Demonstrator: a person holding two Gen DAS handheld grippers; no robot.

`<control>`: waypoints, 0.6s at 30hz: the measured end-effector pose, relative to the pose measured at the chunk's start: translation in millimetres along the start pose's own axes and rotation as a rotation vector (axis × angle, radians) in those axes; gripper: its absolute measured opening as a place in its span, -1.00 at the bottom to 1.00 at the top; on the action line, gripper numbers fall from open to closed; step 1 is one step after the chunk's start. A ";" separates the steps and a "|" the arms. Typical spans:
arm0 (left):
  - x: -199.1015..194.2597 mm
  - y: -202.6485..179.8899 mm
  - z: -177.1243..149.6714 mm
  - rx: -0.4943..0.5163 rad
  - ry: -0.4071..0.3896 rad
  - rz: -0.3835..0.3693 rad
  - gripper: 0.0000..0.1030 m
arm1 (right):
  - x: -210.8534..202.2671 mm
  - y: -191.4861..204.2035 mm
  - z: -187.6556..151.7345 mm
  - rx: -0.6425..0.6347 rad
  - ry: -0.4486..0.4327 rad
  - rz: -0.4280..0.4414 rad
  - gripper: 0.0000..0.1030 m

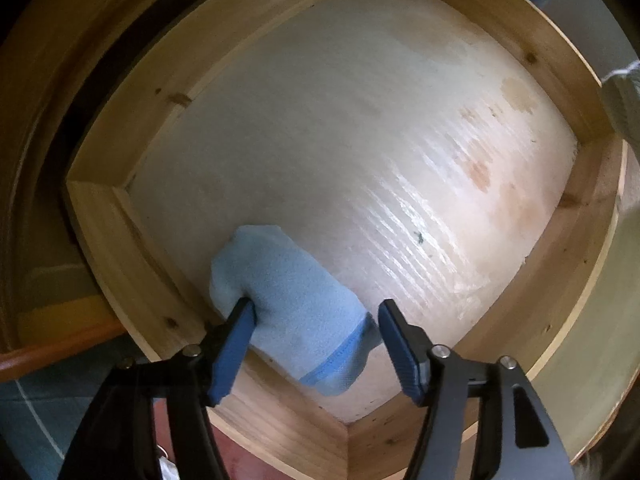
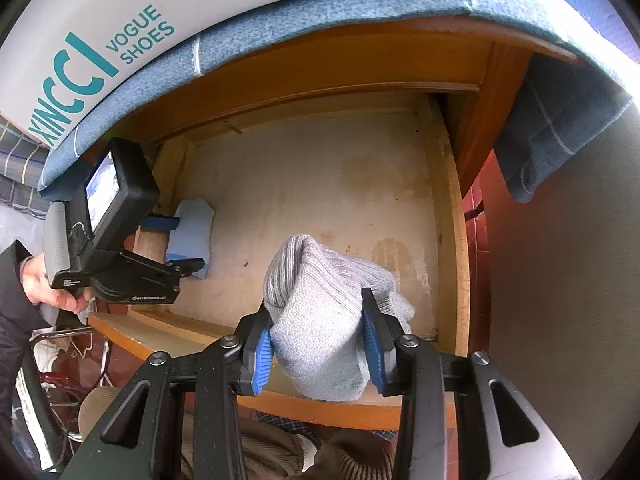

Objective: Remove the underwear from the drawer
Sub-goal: 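Grasp the light blue sock with the left gripper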

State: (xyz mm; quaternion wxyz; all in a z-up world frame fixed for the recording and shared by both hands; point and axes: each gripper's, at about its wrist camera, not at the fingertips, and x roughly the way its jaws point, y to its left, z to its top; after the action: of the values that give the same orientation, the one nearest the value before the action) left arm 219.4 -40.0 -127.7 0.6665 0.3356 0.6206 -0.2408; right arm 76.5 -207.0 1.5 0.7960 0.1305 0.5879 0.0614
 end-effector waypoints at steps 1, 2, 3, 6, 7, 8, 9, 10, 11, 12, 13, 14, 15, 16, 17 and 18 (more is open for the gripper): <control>1.9 -2.0 0.8 0.008 0.004 0.008 0.44 | 0.2 -0.3 0.1 0.000 0.000 0.004 -0.30; 5.2 -11.5 -1.3 0.011 0.008 0.017 0.50 | -0.5 -0.7 -0.1 0.001 -0.003 0.005 -0.30; 7.9 -14.6 0.5 0.016 0.012 0.039 0.51 | -0.9 -1.5 0.2 0.003 -0.004 0.009 -0.30; 12.4 -16.8 7.0 0.003 0.012 0.079 0.52 | -1.5 -4.7 0.5 0.013 -0.005 0.019 -0.30; 12.5 -14.9 8.0 -0.014 0.008 0.076 0.51 | -1.8 -5.9 -0.1 0.015 -0.004 0.024 -0.30; 12.9 -11.9 8.3 -0.034 0.005 0.071 0.51 | -2.3 -6.8 -0.1 0.016 -0.002 0.025 -0.30; 11.0 -8.9 10.8 -0.053 0.008 0.067 0.46 | -2.4 -7.1 0.1 0.014 -0.001 0.026 -0.30; 10.4 -6.5 10.3 -0.069 0.002 0.076 0.36 | -3.0 -8.1 0.0 0.012 -0.001 0.029 -0.30; 10.9 -3.6 8.2 -0.080 -0.004 0.104 0.08 | -3.1 -8.7 0.1 0.013 -0.001 0.032 -0.30; 12.4 1.9 9.4 -0.097 -0.002 0.117 0.05 | -2.6 -9.9 0.1 0.015 -0.001 0.033 -0.30; 10.3 7.8 10.3 -0.124 -0.003 0.100 0.03 | -2.3 -10.7 -0.1 0.016 0.000 0.036 -0.30; 7.1 12.6 11.3 -0.144 -0.006 0.090 -0.03 | -1.9 -11.4 0.0 0.016 0.001 0.038 -0.30; 7.0 16.2 11.1 -0.166 -0.009 0.089 -0.09 | -1.4 -11.6 0.1 0.016 0.002 0.038 -0.30; 7.0 18.1 9.7 -0.177 -0.013 0.092 -0.11 | -0.6 -10.2 -0.2 0.015 0.002 0.037 -0.30; 6.0 19.3 7.4 -0.188 -0.015 0.097 -0.14 | -0.2 -9.9 -0.7 0.013 0.001 0.037 -0.30; 5.6 20.3 4.3 -0.201 -0.023 0.105 -0.18 | 0.0 -10.2 -0.6 0.012 0.001 0.035 -0.30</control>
State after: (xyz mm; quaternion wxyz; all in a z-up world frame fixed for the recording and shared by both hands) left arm 237.9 -29.4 -130.3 0.7158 0.2964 0.6153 -0.1459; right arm 75.4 -216.7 -1.5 0.7936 0.1453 0.5864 0.0718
